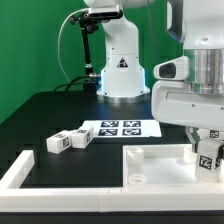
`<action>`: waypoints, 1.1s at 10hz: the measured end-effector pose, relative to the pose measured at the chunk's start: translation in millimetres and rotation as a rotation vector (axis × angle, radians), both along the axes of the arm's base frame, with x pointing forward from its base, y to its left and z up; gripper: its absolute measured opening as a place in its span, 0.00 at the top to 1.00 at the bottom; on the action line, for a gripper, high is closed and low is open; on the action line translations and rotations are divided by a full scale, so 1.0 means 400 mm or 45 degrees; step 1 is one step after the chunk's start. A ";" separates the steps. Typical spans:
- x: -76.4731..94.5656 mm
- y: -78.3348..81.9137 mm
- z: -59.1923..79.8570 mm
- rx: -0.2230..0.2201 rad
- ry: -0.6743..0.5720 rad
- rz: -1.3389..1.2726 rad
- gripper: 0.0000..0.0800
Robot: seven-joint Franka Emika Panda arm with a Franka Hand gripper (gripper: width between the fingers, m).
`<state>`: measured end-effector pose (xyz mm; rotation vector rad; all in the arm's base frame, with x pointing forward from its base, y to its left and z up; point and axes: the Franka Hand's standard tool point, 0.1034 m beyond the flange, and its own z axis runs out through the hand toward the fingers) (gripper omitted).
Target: Assemble one leg
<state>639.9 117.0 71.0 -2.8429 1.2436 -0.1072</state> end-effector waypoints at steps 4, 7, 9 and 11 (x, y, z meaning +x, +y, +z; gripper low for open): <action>0.008 -0.017 -0.005 0.152 0.087 -0.847 0.64; 0.006 -0.006 -0.006 0.186 0.103 -1.109 0.64; 0.001 -0.001 -0.006 0.130 0.115 -1.091 0.64; 0.005 -0.004 -0.006 0.148 0.111 -1.267 0.64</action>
Offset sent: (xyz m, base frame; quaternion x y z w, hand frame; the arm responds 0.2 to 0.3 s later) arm 0.0141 0.0009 -0.0052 0.0550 -0.1234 0.4290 0.8932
